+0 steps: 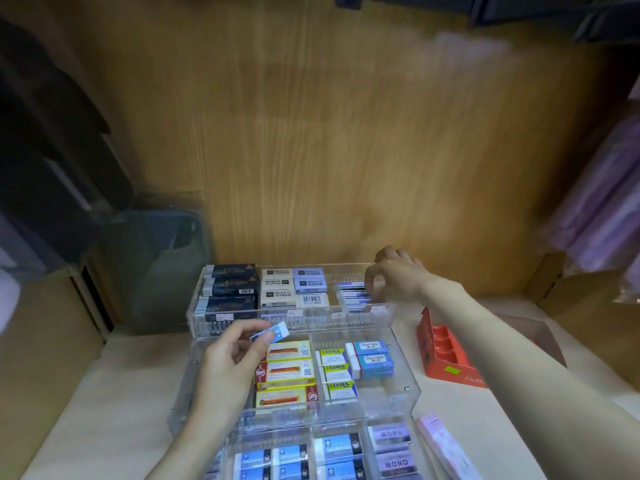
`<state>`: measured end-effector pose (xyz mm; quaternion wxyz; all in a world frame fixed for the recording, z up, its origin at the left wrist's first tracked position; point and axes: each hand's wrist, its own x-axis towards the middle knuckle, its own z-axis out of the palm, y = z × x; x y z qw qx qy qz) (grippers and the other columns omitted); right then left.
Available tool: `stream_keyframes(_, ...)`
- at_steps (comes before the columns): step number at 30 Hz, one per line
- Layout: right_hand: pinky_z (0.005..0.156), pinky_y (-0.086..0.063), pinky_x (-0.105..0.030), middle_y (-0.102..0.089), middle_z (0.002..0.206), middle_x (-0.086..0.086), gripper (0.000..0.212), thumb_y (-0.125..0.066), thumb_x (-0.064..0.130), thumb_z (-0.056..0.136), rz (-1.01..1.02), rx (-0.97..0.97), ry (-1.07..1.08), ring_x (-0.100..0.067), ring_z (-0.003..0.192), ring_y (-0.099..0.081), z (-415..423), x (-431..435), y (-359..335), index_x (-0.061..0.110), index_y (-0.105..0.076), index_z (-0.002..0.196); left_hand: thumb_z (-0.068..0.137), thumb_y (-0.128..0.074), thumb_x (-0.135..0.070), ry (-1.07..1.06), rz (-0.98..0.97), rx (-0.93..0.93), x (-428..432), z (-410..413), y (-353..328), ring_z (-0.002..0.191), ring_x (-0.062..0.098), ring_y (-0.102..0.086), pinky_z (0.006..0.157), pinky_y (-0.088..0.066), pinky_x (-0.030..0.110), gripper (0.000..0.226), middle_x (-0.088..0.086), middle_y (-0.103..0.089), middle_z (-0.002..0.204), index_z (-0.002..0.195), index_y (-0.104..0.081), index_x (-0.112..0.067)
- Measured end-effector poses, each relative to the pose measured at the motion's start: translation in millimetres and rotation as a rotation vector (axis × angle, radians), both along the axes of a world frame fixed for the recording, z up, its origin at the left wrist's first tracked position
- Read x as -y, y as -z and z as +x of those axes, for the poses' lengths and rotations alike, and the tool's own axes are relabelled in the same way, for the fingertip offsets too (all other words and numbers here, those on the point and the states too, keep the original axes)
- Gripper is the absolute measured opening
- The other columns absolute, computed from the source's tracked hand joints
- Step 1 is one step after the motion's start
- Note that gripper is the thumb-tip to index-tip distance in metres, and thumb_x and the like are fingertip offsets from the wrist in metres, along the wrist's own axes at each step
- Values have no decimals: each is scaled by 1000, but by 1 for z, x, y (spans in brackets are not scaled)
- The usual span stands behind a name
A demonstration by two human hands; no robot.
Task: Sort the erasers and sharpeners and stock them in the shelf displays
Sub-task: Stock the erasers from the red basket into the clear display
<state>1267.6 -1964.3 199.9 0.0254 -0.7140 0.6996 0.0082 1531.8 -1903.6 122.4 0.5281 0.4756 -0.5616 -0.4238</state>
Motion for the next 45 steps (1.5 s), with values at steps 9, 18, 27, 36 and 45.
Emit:
stream_keyframes(9, 95, -30, -31, -42, 133, 1, 15, -66, 27, 84, -42, 7, 10, -24, 120, -35, 2, 3, 7, 35, -70, 96, 86, -65, -16, -2, 31, 19, -1, 0, -3, 81, 27, -66, 74, -54, 44, 11, 3, -71, 82, 88, -67, -26)
stream_keyframes(18, 74, -41, -26, -67, 93, -6, 12, -59, 16, 88, -351, 638, 139, -18, 88, -59, 50, -68, -24, 13, -70, 90, 84, -67, -16, 77, 99, -85, -39, 3, -42, 73, 10, -65, 63, -50, 19, 9, 2, -71, 84, 92, -68, -18)
stream_keyframes(27, 50, -40, -12, -63, 69, 3, 16, -65, 0, 84, -95, 1389, -81, -1, 59, -55, 120, -177, -22, 15, -64, 90, 86, -62, -7, 154, 20, -165, -93, 11, -70, 60, 3, -59, 58, -48, 14, 5, -2, -66, 68, 88, -66, -5)
stream_keyframes(36, 51, -37, -12, -61, 59, 5, 13, -62, 2, 86, -193, 1586, 165, -3, 53, -48, 146, -204, -1, 11, -61, 95, 85, -64, -4, 223, 85, -46, -121, 33, -66, 66, -3, -60, 63, -45, 9, 9, -6, -68, 70, 83, -68, -12)
stream_keyframes(45, 52, -38, -15, -56, 54, 5, 17, -67, -1, 81, 69, 1591, 348, -6, 51, -48, 174, -257, 62, 5, -58, 95, 82, -68, -1, 357, 293, 133, -160, 68, -6, 68, -2, -63, 68, -47, 10, 19, -12, -71, 68, 78, -68, -19)
